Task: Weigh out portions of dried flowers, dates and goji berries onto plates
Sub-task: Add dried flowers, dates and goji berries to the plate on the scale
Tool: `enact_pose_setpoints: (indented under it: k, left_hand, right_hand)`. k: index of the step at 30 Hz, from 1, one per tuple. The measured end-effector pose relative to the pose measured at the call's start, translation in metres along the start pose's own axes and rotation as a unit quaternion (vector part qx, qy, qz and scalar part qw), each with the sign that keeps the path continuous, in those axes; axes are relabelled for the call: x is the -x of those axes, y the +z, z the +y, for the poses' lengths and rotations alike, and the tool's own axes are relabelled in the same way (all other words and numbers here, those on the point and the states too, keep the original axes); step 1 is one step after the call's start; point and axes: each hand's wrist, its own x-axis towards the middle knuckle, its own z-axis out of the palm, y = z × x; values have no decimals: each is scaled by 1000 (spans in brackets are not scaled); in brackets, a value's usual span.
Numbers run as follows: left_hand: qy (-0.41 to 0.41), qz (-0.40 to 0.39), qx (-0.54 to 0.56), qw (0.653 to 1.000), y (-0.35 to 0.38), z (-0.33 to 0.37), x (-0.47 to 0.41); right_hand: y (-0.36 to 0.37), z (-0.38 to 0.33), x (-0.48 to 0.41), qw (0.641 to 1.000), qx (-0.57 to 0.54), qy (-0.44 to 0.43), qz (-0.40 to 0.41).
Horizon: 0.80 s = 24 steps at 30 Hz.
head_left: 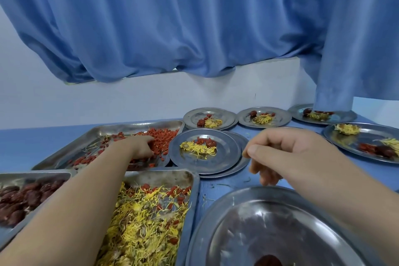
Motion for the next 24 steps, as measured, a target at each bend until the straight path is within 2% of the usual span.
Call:
enact_pose_setpoints:
  k: [7, 11, 15, 20, 24]
  left_hand:
    - [20, 58, -16, 998, -1, -3, 9]
    - [36, 51, -23, 998, -4, -7, 19]
    - [51, 62, -8, 997, -6, -9, 28]
    - [74, 131, 62, 987, -22, -4, 38]
    - [92, 143, 53, 984, -31, 2, 49]
  right_hand:
    - [5, 0, 1, 1000, -7, -10, -12]
    - [6, -1, 1, 1000, -9, -15, -17]
    - [6, -7, 4, 999, -8, -23, -25]
    - [2, -15, 6, 999, -7, -37, -26]
    - [1, -20, 8, 999, -14, -38, -22]
